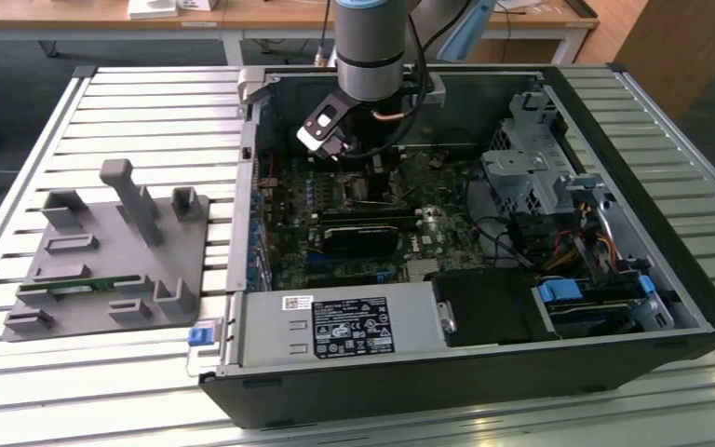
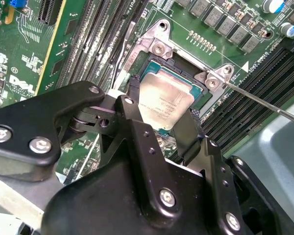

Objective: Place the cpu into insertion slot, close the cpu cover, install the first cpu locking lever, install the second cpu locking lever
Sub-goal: 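Place the cpu into insertion slot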

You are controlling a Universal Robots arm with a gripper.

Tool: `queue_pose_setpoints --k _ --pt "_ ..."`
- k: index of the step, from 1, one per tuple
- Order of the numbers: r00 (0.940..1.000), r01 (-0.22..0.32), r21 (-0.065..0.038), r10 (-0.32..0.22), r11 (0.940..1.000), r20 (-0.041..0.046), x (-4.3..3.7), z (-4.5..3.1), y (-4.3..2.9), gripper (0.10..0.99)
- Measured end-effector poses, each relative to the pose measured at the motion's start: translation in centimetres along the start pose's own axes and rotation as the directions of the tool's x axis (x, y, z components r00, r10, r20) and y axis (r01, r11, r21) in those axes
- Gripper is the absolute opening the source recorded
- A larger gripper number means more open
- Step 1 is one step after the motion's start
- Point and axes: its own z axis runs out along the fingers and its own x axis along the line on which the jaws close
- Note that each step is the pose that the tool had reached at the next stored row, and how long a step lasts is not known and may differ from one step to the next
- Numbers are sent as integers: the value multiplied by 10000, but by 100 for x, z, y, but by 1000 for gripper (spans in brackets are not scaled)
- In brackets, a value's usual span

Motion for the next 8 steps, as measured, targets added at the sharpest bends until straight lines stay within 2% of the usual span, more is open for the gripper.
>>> queue_pose_setpoints --k 8 --pt "10000 -2 -9 2 10000 -13 3 6 1 537"
